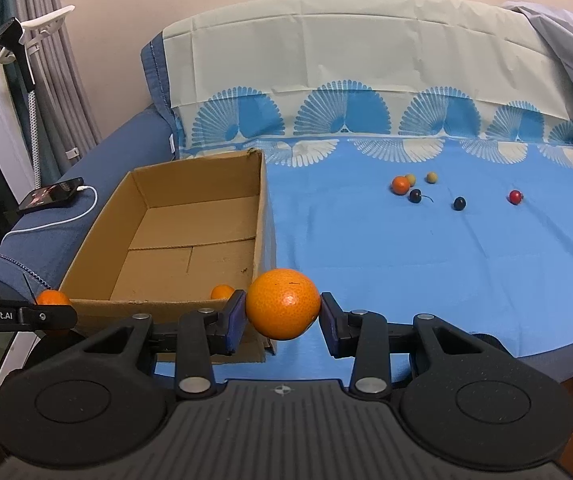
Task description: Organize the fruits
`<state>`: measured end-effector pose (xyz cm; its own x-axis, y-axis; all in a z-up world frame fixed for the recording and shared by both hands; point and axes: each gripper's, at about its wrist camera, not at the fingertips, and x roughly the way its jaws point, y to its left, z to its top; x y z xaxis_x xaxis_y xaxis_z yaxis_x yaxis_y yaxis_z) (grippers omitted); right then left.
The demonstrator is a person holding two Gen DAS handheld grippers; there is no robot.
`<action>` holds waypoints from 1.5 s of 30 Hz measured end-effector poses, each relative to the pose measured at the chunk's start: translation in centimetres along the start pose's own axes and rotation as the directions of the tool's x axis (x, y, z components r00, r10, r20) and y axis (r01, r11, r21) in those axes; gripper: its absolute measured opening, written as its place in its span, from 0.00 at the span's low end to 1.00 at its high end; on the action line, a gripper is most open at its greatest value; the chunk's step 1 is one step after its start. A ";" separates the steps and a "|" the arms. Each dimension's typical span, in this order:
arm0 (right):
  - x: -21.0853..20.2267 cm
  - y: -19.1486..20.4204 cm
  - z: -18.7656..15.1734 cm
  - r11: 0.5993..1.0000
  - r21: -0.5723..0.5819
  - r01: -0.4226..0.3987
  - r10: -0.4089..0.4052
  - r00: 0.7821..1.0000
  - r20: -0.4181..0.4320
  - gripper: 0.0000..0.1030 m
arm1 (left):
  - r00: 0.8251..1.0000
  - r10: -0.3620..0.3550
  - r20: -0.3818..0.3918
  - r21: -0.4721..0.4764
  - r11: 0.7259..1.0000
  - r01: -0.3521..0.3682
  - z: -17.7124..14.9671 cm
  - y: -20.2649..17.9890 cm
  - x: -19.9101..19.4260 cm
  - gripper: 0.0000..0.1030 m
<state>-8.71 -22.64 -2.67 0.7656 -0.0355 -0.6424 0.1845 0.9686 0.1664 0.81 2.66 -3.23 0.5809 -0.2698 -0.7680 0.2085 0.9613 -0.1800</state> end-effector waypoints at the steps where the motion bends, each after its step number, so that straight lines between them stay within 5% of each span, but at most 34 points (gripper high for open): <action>1: 0.0 0.0 0.0 1.000 0.000 0.000 0.000 1.000 -0.001 0.39 | 1.000 0.000 0.000 -0.001 1.000 0.000 0.0 0.0 0.0 0.38; 25: 1.5 0.2 0.3 1.000 -0.004 0.004 -0.004 1.000 -0.021 0.39 | 1.000 0.027 -0.001 -0.034 0.999 -0.027 0.8 0.9 1.0 0.38; 45: 3.9 2.6 2.9 0.997 -0.074 -0.016 0.015 1.000 -0.010 0.39 | 0.998 0.059 0.035 -0.078 0.995 -0.056 5.0 3.8 2.0 0.38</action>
<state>-3.41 -20.96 -2.56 0.7618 -0.0183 -0.6475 0.1260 0.9847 0.1204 6.72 5.45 -2.34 0.6192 -0.2144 -0.7554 0.1136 0.9764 -0.1839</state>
